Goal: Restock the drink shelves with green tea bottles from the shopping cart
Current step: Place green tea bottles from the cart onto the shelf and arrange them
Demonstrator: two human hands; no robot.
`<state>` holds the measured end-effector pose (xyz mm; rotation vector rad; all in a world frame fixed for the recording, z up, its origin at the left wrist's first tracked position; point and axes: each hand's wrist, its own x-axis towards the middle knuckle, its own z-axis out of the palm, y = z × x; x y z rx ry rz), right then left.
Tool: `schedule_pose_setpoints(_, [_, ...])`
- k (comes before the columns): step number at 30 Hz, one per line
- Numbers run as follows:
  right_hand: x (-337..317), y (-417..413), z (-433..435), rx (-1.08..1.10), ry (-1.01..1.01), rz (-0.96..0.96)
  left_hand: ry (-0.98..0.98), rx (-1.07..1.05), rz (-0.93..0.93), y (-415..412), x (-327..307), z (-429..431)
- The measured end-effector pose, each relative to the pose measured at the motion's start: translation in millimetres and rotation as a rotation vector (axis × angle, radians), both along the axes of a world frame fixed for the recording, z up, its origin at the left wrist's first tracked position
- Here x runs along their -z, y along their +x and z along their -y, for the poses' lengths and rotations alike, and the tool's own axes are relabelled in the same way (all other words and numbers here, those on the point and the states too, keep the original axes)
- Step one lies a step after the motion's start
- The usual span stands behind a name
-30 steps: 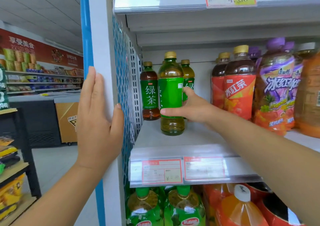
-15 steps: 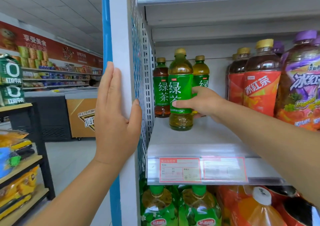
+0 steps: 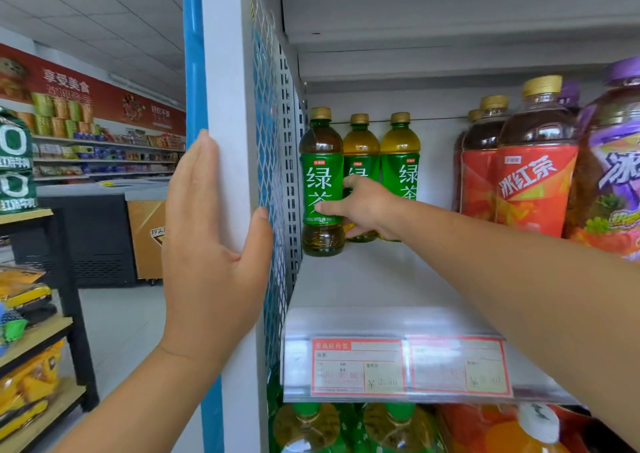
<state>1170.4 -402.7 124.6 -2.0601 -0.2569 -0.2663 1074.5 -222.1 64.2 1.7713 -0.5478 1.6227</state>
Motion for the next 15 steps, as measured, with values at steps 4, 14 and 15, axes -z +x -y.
schedule_pose_setpoints(4, [7, 7, -3, 0.010, 0.005, 0.030, 0.004, -0.004, 0.009, 0, 0, 0])
schedule_pose_setpoints(14, [14, 10, 0, 0.022, -0.033, 0.053, 0.005, 0.011, 0.002, 0, 0, -1])
schedule_pose_setpoints(15, [14, 8, 1, 0.015, -0.041, 0.046, 0.006, 0.006, -0.002, 1, 0, -1])
